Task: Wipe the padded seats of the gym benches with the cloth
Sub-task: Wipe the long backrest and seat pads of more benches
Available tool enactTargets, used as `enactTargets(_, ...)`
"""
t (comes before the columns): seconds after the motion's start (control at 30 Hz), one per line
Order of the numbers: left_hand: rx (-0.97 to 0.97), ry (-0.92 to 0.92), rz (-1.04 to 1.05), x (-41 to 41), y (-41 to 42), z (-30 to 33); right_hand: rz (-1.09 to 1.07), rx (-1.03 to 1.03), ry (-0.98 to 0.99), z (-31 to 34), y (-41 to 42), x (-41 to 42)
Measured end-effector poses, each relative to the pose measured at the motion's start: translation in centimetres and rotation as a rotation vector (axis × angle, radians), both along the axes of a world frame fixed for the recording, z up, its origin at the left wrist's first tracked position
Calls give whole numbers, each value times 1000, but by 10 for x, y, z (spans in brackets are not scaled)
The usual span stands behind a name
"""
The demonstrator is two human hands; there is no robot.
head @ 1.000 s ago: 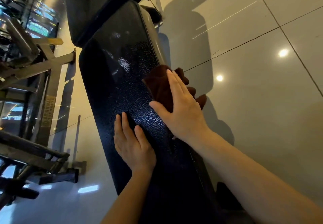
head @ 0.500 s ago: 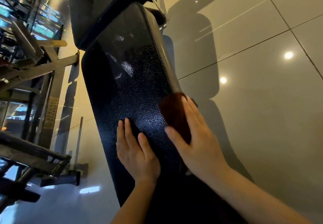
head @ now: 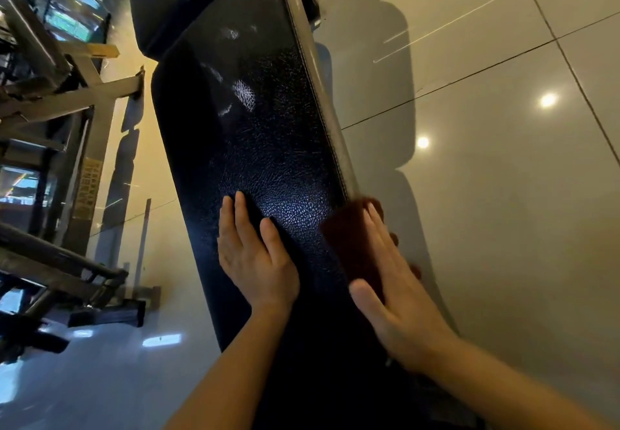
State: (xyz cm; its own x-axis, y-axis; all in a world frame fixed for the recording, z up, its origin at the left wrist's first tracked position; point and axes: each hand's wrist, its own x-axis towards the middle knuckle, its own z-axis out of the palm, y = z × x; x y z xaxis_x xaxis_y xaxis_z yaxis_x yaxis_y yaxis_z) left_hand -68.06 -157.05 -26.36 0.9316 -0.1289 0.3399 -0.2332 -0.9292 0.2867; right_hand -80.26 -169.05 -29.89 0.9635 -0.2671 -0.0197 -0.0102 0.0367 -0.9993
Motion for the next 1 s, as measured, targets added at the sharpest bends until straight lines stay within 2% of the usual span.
enactTargets(0.07, -2, -9, -4, 0, 3, -1, -22, 68, 9, -4, 11, -12)
enactTargets(0.17, -7, -1, -6, 1, 3, -4, -47, 53, 80, 7, 6, 10)
enactTargets(0.47, 4, -2, 5, 0, 2, -3, -197, -124, -22, 57, -58, 153)
enactTargets(0.77, 0, -9, 31, 1, 1, -2, -165, -120, 72, 27, -8, 63)
enactTargets(0.83, -3, 1, 37, 1, 1, -2, -155, -136, 99, 31, -12, 67)
enactTargets(1.0, -22, 79, 87, 0, -14, 11, -109, -63, 24, 48, -47, 118)
